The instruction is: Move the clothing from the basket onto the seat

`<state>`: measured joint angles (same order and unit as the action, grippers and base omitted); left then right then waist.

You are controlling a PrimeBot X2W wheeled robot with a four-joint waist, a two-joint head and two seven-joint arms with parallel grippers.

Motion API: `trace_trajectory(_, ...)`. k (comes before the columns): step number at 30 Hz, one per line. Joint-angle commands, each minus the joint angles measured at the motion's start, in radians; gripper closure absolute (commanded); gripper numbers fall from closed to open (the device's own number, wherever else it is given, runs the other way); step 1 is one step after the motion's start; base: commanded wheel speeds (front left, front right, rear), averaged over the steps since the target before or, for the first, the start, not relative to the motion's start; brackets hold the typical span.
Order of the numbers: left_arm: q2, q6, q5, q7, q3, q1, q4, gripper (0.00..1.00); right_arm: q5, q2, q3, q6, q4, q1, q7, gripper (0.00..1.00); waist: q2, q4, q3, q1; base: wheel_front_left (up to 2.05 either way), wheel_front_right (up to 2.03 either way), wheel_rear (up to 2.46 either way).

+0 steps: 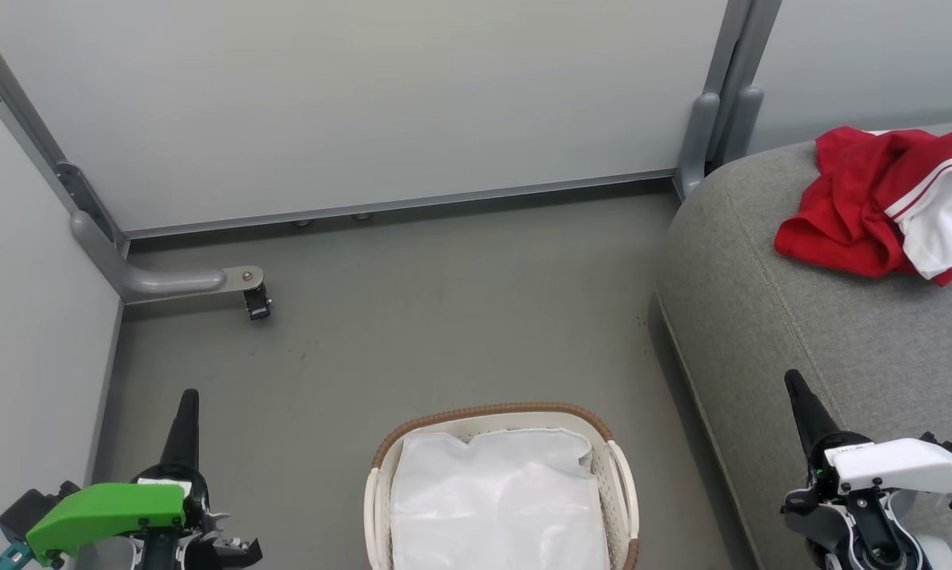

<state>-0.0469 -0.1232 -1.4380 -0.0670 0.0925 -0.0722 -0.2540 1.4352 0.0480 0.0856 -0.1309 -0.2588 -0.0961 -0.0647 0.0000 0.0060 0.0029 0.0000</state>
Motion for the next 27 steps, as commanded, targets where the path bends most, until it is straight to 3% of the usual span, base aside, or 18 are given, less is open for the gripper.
trace_trajectory(1,-0.005,-0.006,-0.022,-0.006,0.005,-0.023,0.008,1.0,0.023,0.006,0.005,0.0,0.009,-0.016,-0.007,1.0,0.0,0.0,0.0,0.0,0.0,0.0,0.0)
trace_trajectory(27,-0.006,-0.011,-0.176,-0.051,0.024,-0.043,0.01,1.0,0.181,0.006,0.03,0.0,0.017,-0.015,-0.051,1.0,0.0,-0.006,0.0,0.0,0.0,0.0,0.0)
